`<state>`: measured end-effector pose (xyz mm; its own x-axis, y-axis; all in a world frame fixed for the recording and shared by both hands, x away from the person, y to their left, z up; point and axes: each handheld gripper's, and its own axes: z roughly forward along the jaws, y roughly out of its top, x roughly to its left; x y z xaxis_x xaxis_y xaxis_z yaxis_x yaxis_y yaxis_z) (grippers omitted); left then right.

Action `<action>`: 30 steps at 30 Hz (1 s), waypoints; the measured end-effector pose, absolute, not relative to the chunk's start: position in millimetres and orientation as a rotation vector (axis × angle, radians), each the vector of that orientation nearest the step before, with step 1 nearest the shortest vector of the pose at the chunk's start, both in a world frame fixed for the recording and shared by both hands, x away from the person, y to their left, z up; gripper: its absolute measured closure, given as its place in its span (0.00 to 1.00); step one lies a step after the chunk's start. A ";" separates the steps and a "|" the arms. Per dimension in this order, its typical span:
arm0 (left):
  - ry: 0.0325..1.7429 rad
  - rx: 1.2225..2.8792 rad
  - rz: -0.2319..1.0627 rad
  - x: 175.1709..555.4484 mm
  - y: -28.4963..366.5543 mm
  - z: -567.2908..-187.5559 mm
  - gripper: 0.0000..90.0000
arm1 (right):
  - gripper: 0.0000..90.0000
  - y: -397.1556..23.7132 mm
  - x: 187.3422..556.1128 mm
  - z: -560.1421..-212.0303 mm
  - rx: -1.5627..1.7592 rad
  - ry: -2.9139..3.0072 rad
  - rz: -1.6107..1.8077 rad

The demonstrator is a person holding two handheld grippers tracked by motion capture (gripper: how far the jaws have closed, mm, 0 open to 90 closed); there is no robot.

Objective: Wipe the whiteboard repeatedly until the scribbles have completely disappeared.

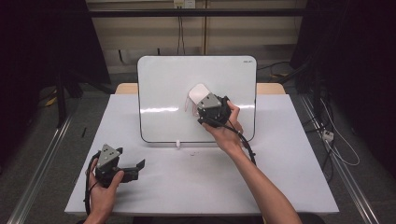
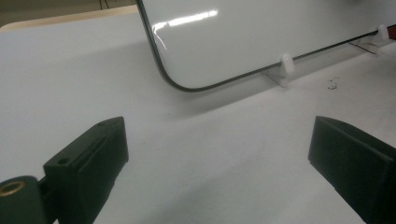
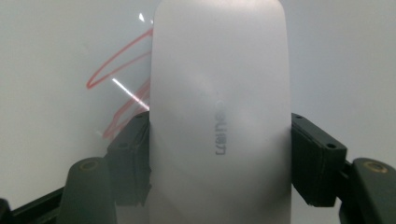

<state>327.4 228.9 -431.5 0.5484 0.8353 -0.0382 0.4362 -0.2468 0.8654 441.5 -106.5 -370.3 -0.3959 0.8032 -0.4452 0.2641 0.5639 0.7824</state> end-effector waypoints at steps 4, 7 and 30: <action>1.039 1.873 0.552 327.0 229.5 -431.2 0.05 | 0.35 -104.6 449.3 -362.5 0.868 1.925 0.794; 1.037 1.870 0.551 326.7 230.2 -431.1 0.05 | 0.35 -104.8 454.4 -357.0 0.849 1.938 0.782; 1.037 1.877 0.554 327.9 230.3 -430.9 0.05 | 0.35 -108.1 477.2 -330.2 0.927 1.843 0.810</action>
<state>327.9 230.3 -430.9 0.5492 0.8350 -0.0351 0.4352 -0.2499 0.8650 477.2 -108.1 -330.2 -0.3219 0.8490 -0.4190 0.2652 0.5057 0.8209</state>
